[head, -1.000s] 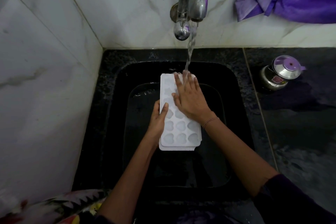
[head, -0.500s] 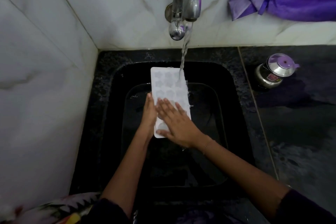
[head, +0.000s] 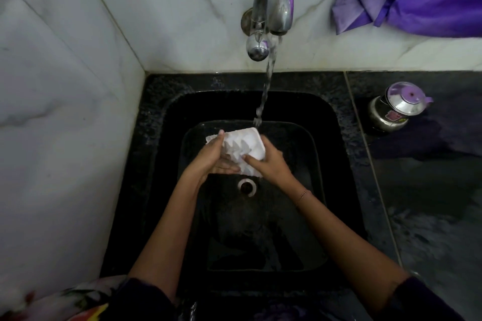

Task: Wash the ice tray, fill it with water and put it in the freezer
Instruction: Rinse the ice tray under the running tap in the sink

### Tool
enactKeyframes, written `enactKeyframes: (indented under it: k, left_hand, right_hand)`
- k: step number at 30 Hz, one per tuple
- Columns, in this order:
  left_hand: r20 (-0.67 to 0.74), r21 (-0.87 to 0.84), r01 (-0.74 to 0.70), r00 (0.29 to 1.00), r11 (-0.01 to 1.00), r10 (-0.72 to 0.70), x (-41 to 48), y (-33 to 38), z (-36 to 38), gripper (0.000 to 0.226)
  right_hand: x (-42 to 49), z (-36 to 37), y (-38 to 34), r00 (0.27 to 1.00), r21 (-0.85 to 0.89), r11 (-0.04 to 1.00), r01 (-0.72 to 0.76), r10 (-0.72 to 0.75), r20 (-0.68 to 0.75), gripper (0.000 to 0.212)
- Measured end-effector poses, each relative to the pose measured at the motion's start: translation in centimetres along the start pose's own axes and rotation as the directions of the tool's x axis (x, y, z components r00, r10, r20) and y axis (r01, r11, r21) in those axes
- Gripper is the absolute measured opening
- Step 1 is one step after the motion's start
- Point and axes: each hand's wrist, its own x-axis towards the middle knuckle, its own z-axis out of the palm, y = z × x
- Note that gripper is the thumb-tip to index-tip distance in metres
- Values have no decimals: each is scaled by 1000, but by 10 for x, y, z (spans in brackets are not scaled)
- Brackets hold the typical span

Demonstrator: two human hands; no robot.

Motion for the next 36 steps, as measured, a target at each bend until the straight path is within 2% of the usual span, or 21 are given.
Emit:
enactKeyframes:
  k: [1, 2, 3, 4, 5, 8, 11, 13, 17, 20, 23, 25, 27, 28, 32, 34, 36]
  left_hand:
    - [-54, 167, -46, 997, 985, 56, 3, 1, -1, 48]
    - [-125, 394, -99, 979, 914, 160, 5, 3, -2, 43]
    - [-176, 614, -132, 938, 778, 298, 7, 4, -1, 39]
    - [-188, 738, -164, 881, 654, 434, 7, 6, 2, 36]
    - [-169, 777, -220, 829, 590, 533, 5, 10, 8, 34]
    - [-62, 733, -440, 717, 519, 694, 0, 22, 30, 31]
    - [33, 696, -556, 657, 455, 753, -5, 29, 49, 31]
    - [54, 660, -596, 644, 457, 763, -3, 29, 54, 30]
    - [-6, 508, -613, 700, 605, 714, 7, 17, 45, 30]
    - [-196, 461, -508, 741, 728, 642, 18, 0, 26, 26]
    - [-398, 287, -282, 834, 915, 382, 26, -21, 7, 34]
    - [-372, -18, -154, 918, 988, 136, 26, -34, -3, 44]
    - [-216, -320, -28, 975, 947, -44, 24, -45, -7, 51]
    - [-169, -403, 16, 981, 915, -92, 26, -52, -10, 55]
    - [-197, -514, 94, 955, 853, -224, 78, -105, -30, 81]
    - [-201, -565, 93, 948, 820, -246, 46, -78, -22, 70]
    - [-257, -546, 39, 943, 837, -212, 21, -50, -12, 43]
  right_hand:
    - [2, -2, 0, 997, 46, 997, -69, 70, -24, 50]
    - [5, -5, -1, 990, 89, 987, -131, 134, -34, 49]
    - [7, -7, -1, 984, 114, 978, -172, 177, -36, 49]
    - [9, -10, -1, 980, 121, 974, -189, 195, -37, 48]
    - [11, -13, -1, 980, 111, 976, -188, 193, -38, 48]
    - [15, -19, -5, 984, 72, 982, -173, 175, -29, 47]
    - [16, -24, -5, 983, 68, 982, -178, 181, -32, 49]
    - [16, -30, -4, 980, 63, 979, -193, 196, -44, 50]
    - [13, -51, -7, 976, 149, 968, -203, 213, -53, 42]
    - [13, -66, -8, 973, 223, 953, -206, 224, -58, 40]
    - [15, -79, -14, 972, 246, 942, -227, 235, -4, 40]
    - [18, -82, -21, 965, 273, 926, -261, 253, 65, 34]
    - [24, -80, -28, 951, 296, 904, -307, 280, 132, 28]
    - [27, -78, -31, 944, 302, 896, -325, 286, 167, 26]
    - [45, -74, -43, 915, 265, 890, -371, 302, 267, 31]
    - [55, -75, -46, 916, 207, 911, -358, 298, 269, 37]
    - [63, -78, -47, 936, 130, 944, -304, 271, 226, 44]
